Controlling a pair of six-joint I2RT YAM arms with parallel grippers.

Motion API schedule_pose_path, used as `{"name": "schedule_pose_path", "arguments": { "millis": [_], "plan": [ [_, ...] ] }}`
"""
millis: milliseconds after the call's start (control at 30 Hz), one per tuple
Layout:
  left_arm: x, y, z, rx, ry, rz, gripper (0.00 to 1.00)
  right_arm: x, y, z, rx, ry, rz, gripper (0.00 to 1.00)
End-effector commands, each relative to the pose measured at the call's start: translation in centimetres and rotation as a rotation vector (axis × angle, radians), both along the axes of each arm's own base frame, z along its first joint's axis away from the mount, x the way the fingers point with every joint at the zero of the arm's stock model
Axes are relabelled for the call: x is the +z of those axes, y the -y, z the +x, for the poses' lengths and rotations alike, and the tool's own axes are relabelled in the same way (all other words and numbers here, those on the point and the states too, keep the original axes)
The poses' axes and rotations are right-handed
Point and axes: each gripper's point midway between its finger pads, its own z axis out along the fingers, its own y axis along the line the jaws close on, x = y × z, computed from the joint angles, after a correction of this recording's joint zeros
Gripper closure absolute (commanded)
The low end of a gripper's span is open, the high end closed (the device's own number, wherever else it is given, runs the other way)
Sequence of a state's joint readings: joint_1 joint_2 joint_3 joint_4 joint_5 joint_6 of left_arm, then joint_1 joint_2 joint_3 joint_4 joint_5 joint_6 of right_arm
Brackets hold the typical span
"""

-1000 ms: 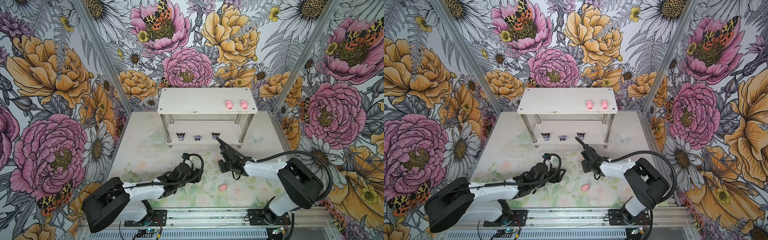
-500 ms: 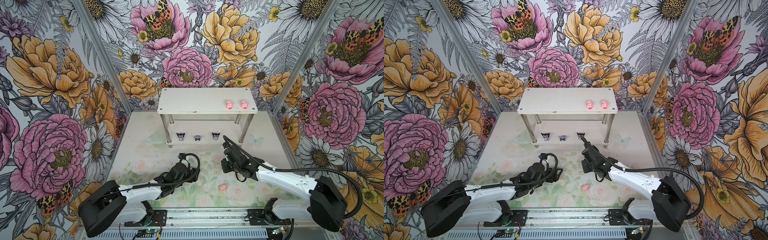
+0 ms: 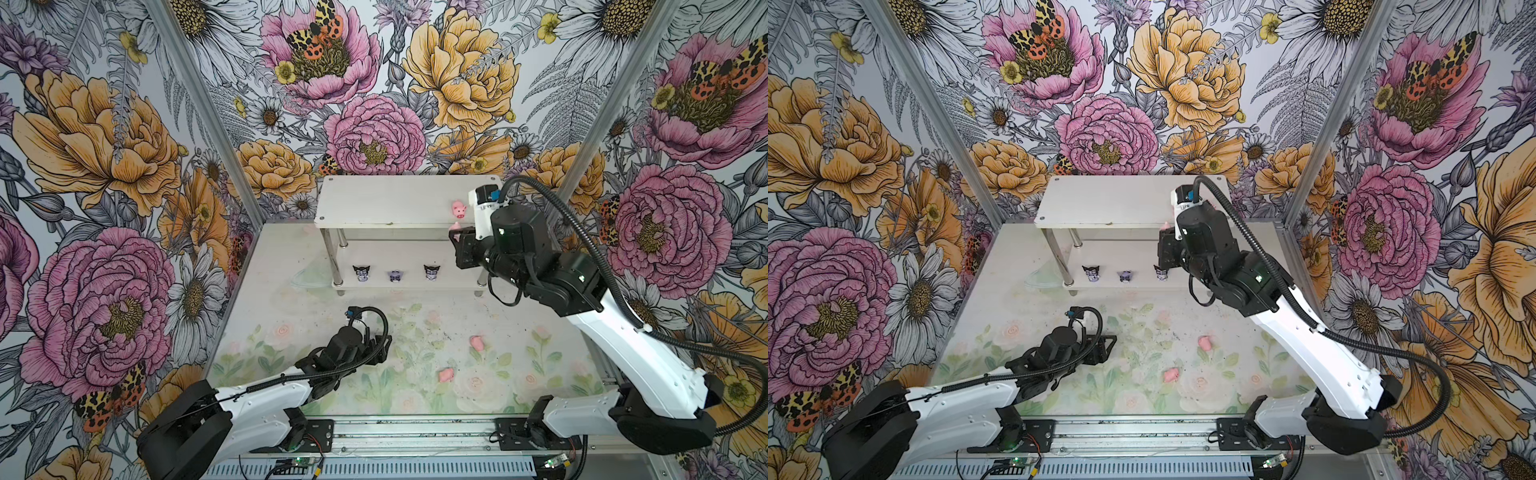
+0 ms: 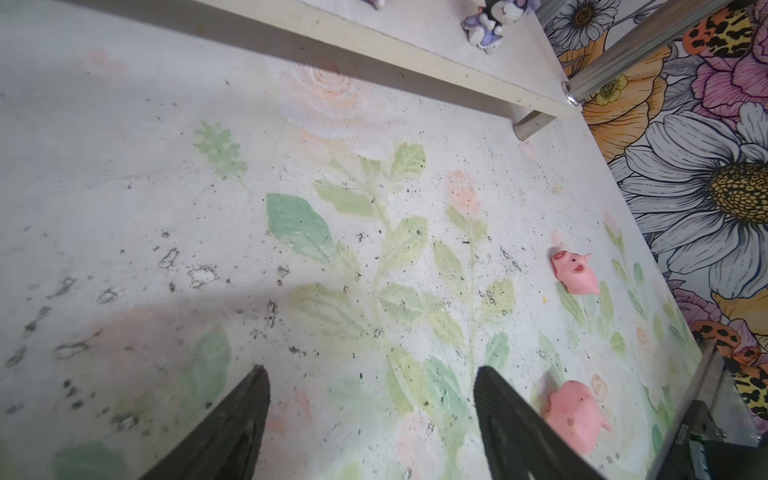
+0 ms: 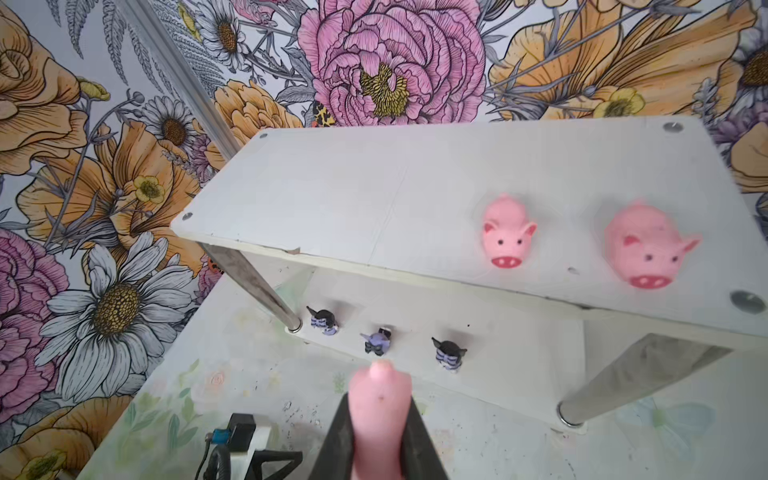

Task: Place and organize the plastic toys onto the shelf
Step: 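Carry the held pig with the right gripper over the shelf top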

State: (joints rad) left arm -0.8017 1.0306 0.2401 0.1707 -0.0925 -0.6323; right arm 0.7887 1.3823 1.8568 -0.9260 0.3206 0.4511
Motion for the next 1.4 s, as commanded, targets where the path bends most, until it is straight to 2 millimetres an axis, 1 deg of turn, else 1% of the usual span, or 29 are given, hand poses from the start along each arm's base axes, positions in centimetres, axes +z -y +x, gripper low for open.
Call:
{"name": "schedule_pose_path", "arguments": {
  "millis": [0, 100, 167, 233, 267, 333, 467, 667, 933, 1300, 1367],
  "plan": [
    [-0.2, -1.8, -0.8, 0.046, -0.009, 0.013, 0.2, -0.4, 0.0, 1.7, -0.054, -0.019, -0.104, 0.84],
    [1.1, -3.3, -1.3, 0.095, 0.023, -0.013, 0.2, 0.8, -1.6, 3.4, -0.051, -0.007, -0.098, 0.84],
    [1.8, -4.4, -1.9, 0.119, 0.043, -0.038, 0.19, 1.0, -2.7, 4.8, -0.05, -0.01, -0.113, 0.84],
    [2.3, -6.0, -2.1, 0.171, 0.074, -0.037, 0.19, 1.0, -3.4, 5.8, -0.059, -0.011, -0.133, 0.84],
    [2.4, -6.7, -2.4, 0.187, 0.081, -0.035, 0.19, 0.4, -3.9, 6.6, -0.067, -0.02, -0.151, 0.84],
    [2.7, -7.7, -2.9, 0.208, 0.099, -0.047, 0.19, -0.1, -4.4, 7.6, -0.079, -0.028, -0.174, 0.84],
    [2.7, -9.1, -3.8, 0.231, 0.113, -0.073, 0.2, -1.4, -4.8, 8.9, -0.099, -0.047, -0.188, 0.84],
    [2.6, -9.4, -3.9, 0.241, 0.12, -0.083, 0.19, -3.1, -4.2, 10.2, -0.128, -0.094, -0.198, 0.84],
    [2.1, -8.8, -3.5, 0.227, 0.099, -0.047, 0.19, -5.2, -3.7, 11.7, -0.142, -0.156, -0.187, 0.84],
    [2.2, -8.7, -3.4, 0.224, 0.105, -0.045, 0.18, -6.8, -3.5, 13.0, -0.161, -0.188, -0.188, 0.83],
    [2.2, -8.8, -3.4, 0.224, 0.105, -0.044, 0.18, -6.9, -3.6, 13.1, -0.161, -0.193, -0.187, 0.81]
  ]
}}
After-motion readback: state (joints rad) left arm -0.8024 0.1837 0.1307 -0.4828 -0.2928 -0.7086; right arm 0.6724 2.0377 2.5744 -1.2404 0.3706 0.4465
